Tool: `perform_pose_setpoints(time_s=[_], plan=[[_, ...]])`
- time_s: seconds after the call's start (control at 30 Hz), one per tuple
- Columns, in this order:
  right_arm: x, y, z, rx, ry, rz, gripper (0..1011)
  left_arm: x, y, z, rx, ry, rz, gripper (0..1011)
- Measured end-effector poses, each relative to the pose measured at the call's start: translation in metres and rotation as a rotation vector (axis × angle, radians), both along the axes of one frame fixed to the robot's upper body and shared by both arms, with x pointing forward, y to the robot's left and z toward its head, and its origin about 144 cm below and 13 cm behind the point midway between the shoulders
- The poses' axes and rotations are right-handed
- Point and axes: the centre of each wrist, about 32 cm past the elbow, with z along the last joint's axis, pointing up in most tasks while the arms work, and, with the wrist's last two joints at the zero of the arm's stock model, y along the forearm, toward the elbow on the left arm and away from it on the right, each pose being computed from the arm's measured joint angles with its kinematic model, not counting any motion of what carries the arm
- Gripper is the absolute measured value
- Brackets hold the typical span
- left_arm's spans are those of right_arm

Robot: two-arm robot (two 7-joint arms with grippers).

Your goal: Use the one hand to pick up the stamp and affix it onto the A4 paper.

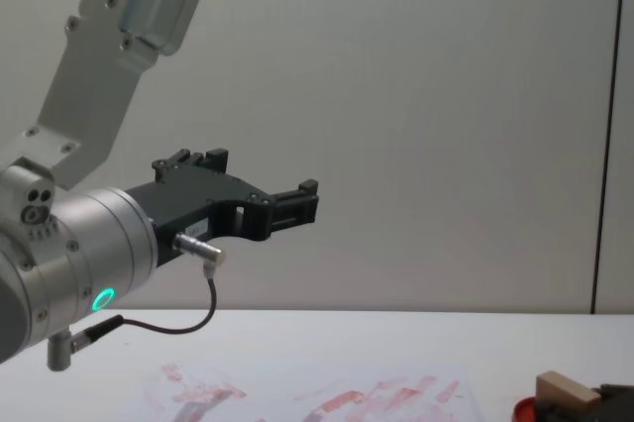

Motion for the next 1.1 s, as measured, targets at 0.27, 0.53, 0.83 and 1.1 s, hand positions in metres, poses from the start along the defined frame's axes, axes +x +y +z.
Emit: perform_pose_setpoints(time_s=[0.27, 0.53, 0.83, 1.1], plan=[[-0.001, 0.000, -0.003, 0.007, 0.002, -0.007, 535, 0.000, 0.000, 0.000, 0.000, 0.000, 0.000, 1002], [-0.003, 0.003, 0.003, 0.059, -0.049, -0.014, 777, 0.000, 0.000, 0.000, 0.000, 0.000, 0.000, 1002], [-0.006, 0.010, 0.022, 0.124, -0.149, -0.038, 1001, 0.000, 0.000, 0.000, 0.000, 0.000, 0.000, 1002], [-0.008, 0.015, 0.033, 0.160, -0.203, -0.056, 1001, 0.000, 0.000, 0.000, 0.000, 0.000, 0.000, 1002]])
